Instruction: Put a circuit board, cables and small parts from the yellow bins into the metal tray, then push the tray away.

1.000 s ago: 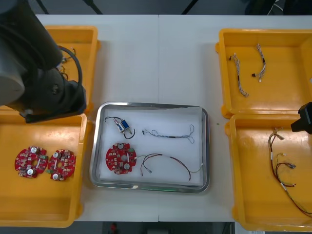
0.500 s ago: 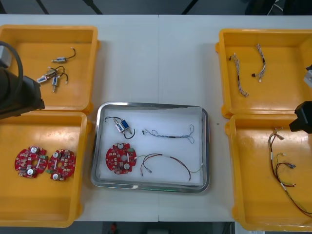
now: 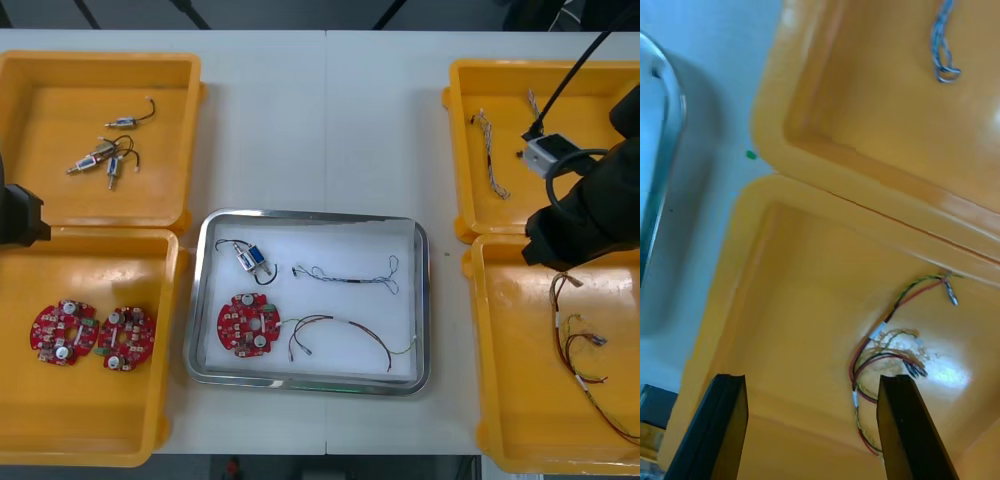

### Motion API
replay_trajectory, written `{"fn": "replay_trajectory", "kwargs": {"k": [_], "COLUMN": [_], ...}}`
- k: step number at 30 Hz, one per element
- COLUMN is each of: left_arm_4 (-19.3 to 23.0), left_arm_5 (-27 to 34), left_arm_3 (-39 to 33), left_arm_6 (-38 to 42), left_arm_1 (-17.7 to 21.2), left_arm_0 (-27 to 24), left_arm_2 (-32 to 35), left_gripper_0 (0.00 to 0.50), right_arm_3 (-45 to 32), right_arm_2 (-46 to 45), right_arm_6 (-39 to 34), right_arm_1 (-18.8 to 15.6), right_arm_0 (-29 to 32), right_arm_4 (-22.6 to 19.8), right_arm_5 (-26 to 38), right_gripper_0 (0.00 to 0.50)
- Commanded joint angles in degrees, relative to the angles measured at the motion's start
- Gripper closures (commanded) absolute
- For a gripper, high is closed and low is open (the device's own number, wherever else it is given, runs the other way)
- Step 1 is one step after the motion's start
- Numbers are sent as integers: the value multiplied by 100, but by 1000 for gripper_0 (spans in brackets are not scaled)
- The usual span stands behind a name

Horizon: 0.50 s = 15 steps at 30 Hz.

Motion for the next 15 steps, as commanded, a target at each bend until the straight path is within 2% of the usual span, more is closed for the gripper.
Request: {"fn": "replay_trajectory", "kwargs": {"k": [1,5,8,15], "left_arm_4": [22,22,110,356], "left_arm_5": [-393,-586,-648,-648], "left_arm_3": [129,147,147,191], "left_arm_6": [49,23,-30,-127], "left_arm_1": [294,346,399,461], "left_arm_0": [312,523,637,708], "left_arm_2": [101,101,101,101], "left_gripper_0": [0,0,0,0], "right_arm_3": [-406,-555,-581,-406], "right_arm_2": [629,1183,1631,2677], "right_arm_6": [270,375,472,700], "right_arm_1": [-216,-190,-23,689], "right_arm_0": [-452,-751,-1023,-1682], "right_arm_4": [-52,-44,-8,299], "right_arm_5": [-189,-312,-338,-347], "right_gripper_0": [0,0,0,0]}}
